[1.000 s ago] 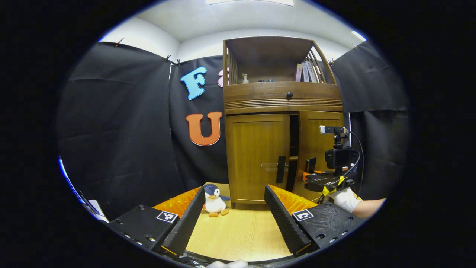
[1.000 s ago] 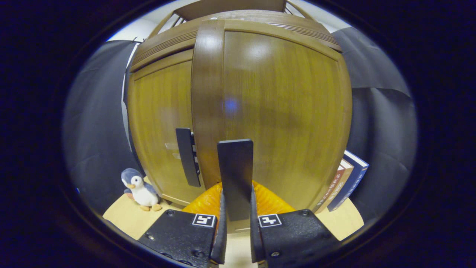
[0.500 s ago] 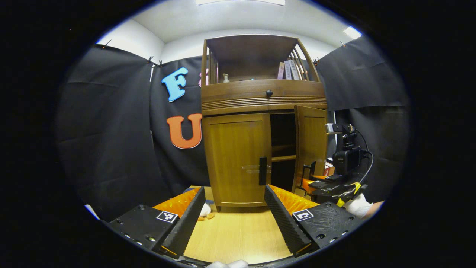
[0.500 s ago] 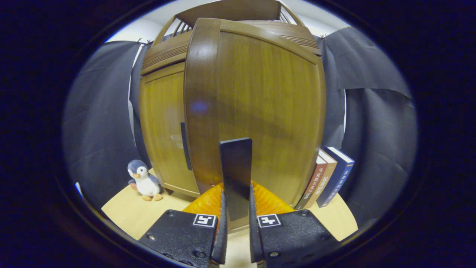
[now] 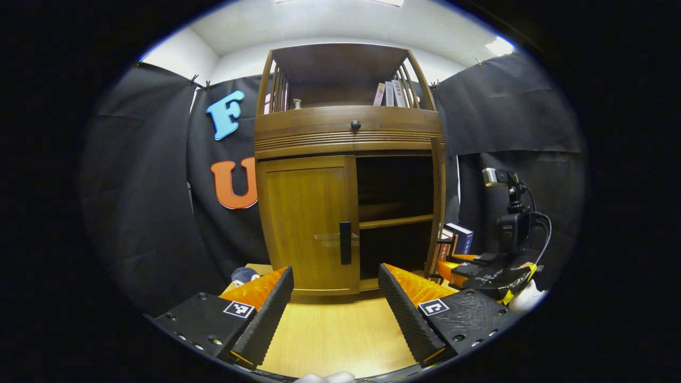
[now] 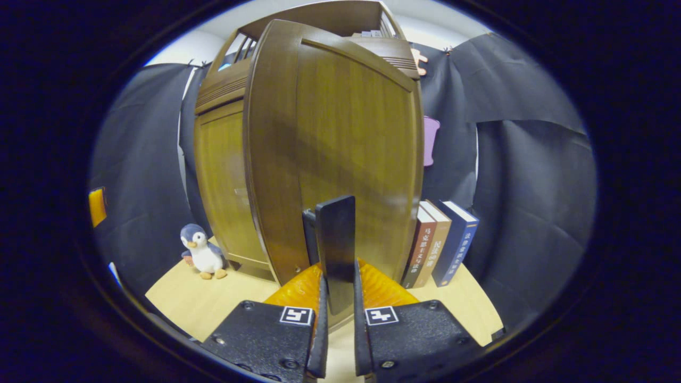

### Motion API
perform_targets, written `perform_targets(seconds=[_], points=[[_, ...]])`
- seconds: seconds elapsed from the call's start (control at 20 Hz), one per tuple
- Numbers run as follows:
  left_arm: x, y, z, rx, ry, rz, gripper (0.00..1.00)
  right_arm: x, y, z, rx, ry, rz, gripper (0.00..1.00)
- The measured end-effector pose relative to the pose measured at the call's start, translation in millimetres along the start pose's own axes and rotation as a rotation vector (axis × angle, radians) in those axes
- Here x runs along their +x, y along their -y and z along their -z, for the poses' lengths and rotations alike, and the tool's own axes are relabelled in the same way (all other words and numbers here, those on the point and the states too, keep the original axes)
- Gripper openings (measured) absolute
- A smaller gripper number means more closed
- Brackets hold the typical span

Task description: Open the right door of the double-door shoe cabinet with the right hand, and open the left door with the left hand.

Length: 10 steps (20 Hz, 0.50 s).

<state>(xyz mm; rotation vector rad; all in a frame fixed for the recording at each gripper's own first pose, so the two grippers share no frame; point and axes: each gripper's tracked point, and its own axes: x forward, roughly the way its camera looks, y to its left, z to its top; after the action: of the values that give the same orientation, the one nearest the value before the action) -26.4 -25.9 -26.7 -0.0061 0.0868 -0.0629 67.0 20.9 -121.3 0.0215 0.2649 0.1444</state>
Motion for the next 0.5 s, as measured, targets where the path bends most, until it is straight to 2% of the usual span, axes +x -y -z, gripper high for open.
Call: perform_targets(seconds=[0.3,0.35,0.4,0.5], points=[[10,14,-1,-0.001,0.005,0.029,0.96,-18,42,3,0.011,0.000,0.073,0.19],[10,16,0,-0.002,0.003,0.033,1.00,-20,49,3,0.013,-0.001,0.082,0.16],[11,17,0,-0.002,0.000,0.036,0.96,-21,57,4,0.020,-0.003,0.088,0.13],[12,23,2,-0.011,-0.009,0.051,0.96,-27,75,3,0.024,-0.002,0.103,0.10]])
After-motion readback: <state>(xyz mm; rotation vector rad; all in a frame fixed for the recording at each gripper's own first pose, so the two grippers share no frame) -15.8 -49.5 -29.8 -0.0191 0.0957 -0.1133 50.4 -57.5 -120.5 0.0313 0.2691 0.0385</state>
